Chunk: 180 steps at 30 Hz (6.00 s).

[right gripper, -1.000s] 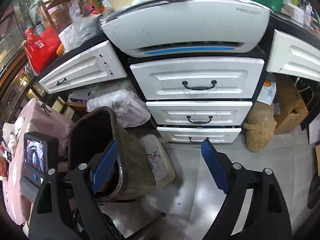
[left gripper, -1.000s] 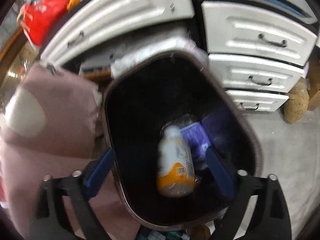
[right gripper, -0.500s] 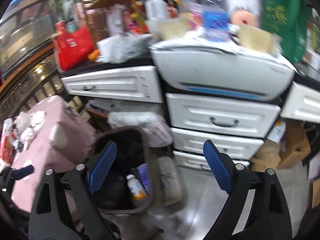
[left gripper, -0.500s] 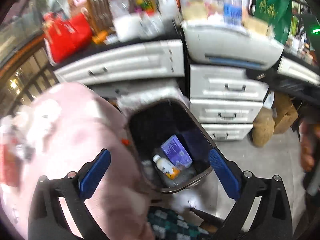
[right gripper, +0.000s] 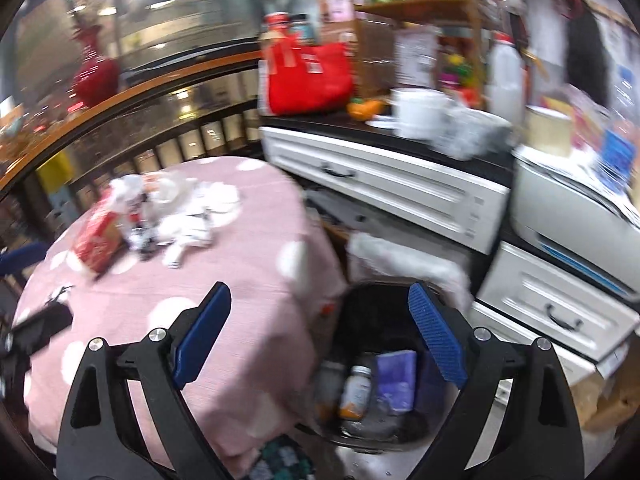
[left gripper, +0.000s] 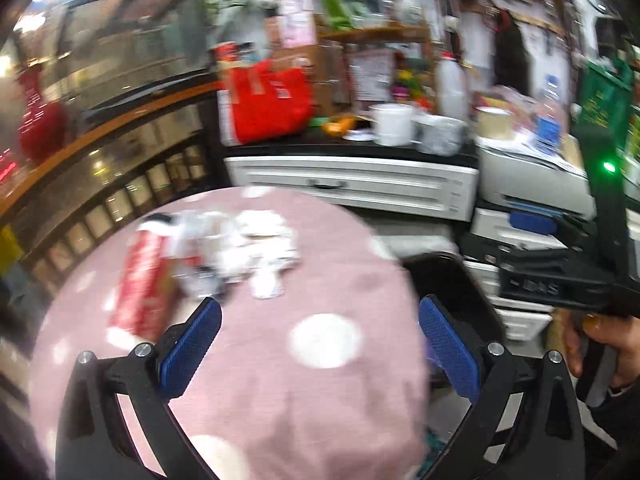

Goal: Collect trash
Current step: 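Release the milk bottle into the bin with the left gripper and return to the table, then grasp the red patterned paper cup with the left gripper and lift it, then carry a white tissue to the bin with right gripper while left holds the cup, then open the right gripper to drop the tissue into the bin, then lower the red cup into the bin and open the left gripper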

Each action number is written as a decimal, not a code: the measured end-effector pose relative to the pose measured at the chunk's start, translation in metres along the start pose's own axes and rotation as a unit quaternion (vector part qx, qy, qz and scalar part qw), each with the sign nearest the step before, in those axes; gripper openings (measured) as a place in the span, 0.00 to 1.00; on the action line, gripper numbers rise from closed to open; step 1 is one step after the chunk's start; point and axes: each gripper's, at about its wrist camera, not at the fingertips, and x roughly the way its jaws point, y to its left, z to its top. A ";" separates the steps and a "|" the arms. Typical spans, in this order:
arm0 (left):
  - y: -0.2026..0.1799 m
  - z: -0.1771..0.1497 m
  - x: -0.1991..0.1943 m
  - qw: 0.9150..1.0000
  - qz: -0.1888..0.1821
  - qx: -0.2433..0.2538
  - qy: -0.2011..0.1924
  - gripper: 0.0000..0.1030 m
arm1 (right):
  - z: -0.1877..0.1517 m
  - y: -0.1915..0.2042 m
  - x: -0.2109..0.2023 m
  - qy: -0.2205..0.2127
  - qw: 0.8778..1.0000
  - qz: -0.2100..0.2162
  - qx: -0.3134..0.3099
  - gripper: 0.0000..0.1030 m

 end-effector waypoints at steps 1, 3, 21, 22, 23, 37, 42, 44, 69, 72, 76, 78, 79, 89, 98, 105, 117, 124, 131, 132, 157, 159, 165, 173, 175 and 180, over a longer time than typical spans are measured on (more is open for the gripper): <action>0.013 -0.001 -0.002 1.000 0.010 -0.008 0.001 0.95 | 0.001 0.008 0.001 0.000 1.000 0.007 -0.006 0.87; 0.040 -0.006 -0.005 0.999 0.034 -0.024 0.002 0.95 | 0.005 0.027 0.006 0.001 0.999 0.026 -0.020 0.87; 0.220 -0.052 0.031 0.981 0.094 -0.150 0.081 0.95 | 0.033 0.133 0.072 0.042 0.984 0.144 -0.102 0.87; 0.222 -0.053 0.033 0.982 0.081 -0.149 0.084 0.95 | 0.034 0.135 0.075 0.043 0.983 0.144 -0.101 0.87; 0.224 -0.051 0.039 0.983 0.066 -0.145 0.090 0.95 | 0.036 0.137 0.078 0.044 0.983 0.146 -0.101 0.87; 0.216 0.005 0.138 0.980 0.049 -0.024 0.190 0.95 | 0.027 0.127 0.092 0.073 0.983 0.136 -0.096 0.87; 0.214 0.008 0.160 0.975 0.042 -0.015 0.218 0.95 | 0.024 0.119 0.097 0.081 0.984 0.135 -0.083 0.87; 0.211 0.008 0.169 0.972 0.039 -0.012 0.230 0.93 | 0.023 0.118 0.099 0.084 0.984 0.134 -0.080 0.87; 0.228 -0.004 0.096 0.984 0.048 -0.121 0.121 0.73 | 0.029 0.120 0.109 0.085 0.983 0.131 -0.096 0.87; 0.232 -0.011 0.077 0.984 0.058 -0.139 0.097 0.73 | 0.032 0.120 0.117 0.088 0.983 0.126 -0.099 0.87; 0.233 -0.021 0.056 0.983 0.068 -0.157 0.073 0.73 | 0.037 0.121 0.132 0.097 0.983 0.115 -0.108 0.85; 0.235 -0.026 0.045 0.982 0.070 -0.167 0.062 0.73 | 0.038 0.121 0.141 0.105 0.982 0.111 -0.110 0.83; 0.235 -0.028 0.040 0.981 0.072 -0.170 0.057 0.73 | 0.039 0.122 0.147 0.111 0.981 0.111 -0.113 0.83; 0.229 -0.039 0.018 0.980 0.078 -0.177 0.034 0.73 | 0.047 0.136 0.192 0.156 0.974 0.125 -0.110 0.70; 0.220 -0.048 0.012 0.979 0.067 -0.191 0.032 0.73 | 0.045 0.131 0.198 0.170 0.972 0.140 -0.086 0.32; 0.207 -0.048 0.000 0.979 0.059 -0.193 0.019 0.73 | 0.037 0.114 0.155 0.141 0.976 0.143 -0.083 0.30; 0.147 -0.032 -0.019 0.985 -0.006 -0.173 -0.007 0.73 | 0.021 0.064 0.068 0.092 0.983 0.143 -0.069 0.30; 0.093 -0.020 -0.018 0.988 -0.060 -0.140 -0.014 0.73 | 0.004 0.004 0.032 0.076 0.993 0.082 -0.047 0.30; 0.040 -0.005 -0.008 0.987 -0.114 -0.110 -0.011 0.73 | -0.024 -0.068 0.029 0.092 0.996 -0.001 -0.005 0.30; 0.032 -0.004 -0.007 0.987 -0.119 -0.105 -0.011 0.73 | -0.028 -0.075 0.031 0.097 0.995 -0.009 -0.002 0.30; -0.073 0.006 0.048 0.982 -0.183 -0.037 0.040 0.73 | -0.129 -0.125 0.164 0.241 0.965 -0.098 0.021 0.63; -0.079 0.006 0.053 0.980 -0.188 -0.034 0.045 0.73 | -0.125 -0.132 0.149 0.228 0.968 -0.103 0.036 0.67; -0.109 0.004 0.070 0.977 -0.206 -0.008 0.061 0.73 | -0.109 -0.158 0.093 0.171 0.973 -0.134 0.076 0.72; -0.163 -0.013 0.121 0.968 -0.216 0.031 0.120 0.73 | -0.101 -0.214 0.017 0.115 0.961 -0.197 0.159 0.73; -0.173 -0.018 0.133 0.966 -0.217 0.035 0.133 0.73 | -0.103 -0.227 0.003 0.108 0.955 -0.209 0.179 0.73; -0.200 -0.031 0.156 0.962 -0.217 0.057 0.155 0.73 | -0.109 -0.240 -0.018 0.100 0.949 -0.224 0.196 0.73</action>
